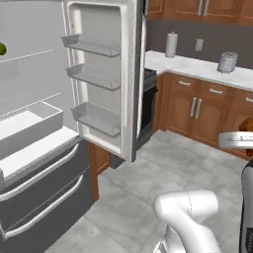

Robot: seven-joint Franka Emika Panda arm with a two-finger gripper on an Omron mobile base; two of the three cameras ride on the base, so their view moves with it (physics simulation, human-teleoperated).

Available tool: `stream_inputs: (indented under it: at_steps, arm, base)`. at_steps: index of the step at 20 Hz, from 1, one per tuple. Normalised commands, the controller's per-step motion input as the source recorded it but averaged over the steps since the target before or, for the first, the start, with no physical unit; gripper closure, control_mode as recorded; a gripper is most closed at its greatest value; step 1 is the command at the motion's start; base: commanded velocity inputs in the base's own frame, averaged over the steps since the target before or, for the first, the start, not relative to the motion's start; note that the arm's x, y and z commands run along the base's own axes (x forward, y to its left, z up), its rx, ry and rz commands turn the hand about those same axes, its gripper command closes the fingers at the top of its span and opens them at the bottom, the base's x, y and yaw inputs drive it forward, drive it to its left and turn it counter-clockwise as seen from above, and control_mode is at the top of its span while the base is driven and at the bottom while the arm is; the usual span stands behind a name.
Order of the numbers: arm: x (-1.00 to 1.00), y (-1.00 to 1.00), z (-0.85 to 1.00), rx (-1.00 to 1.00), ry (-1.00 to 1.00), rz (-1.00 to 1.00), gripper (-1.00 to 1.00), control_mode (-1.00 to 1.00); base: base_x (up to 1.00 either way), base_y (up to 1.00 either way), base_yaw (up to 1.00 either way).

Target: Gather the lime and onion from the fridge and place them on a tray on the dining counter. Then gather the chicken drumsticks from the fridge and place them on the other tray.

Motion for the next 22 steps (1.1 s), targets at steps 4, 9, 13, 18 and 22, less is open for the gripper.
stream_inputs:
  at_steps: [4,9,13,18,22]
  arm:
    - [0.0,0.0,0.0,0.0,0.0,0.0,1.0,1.0]
    - [0.0,0.0,0.0,0.0,0.0,0.0,1.0,1.0]
    - [0.0,0.0,0.0,0.0,0.0,0.0,1.0,1.0]
    - [0.0,0.0,0.0,0.0,0.0,0.0,1.0,1.0]
    - [0.0,0.0,0.0,0.0,0.0,0.0,1.0,1.0]
  base:
    - [-0.35,-0.19,-0.57]
    - [-0.3,-0.13,-0.57]
    - [-0.17,-0.15,-0.56]
    - [-0.09,-0.13,-0.53]
    - [-0.05,-0.12,-0.51]
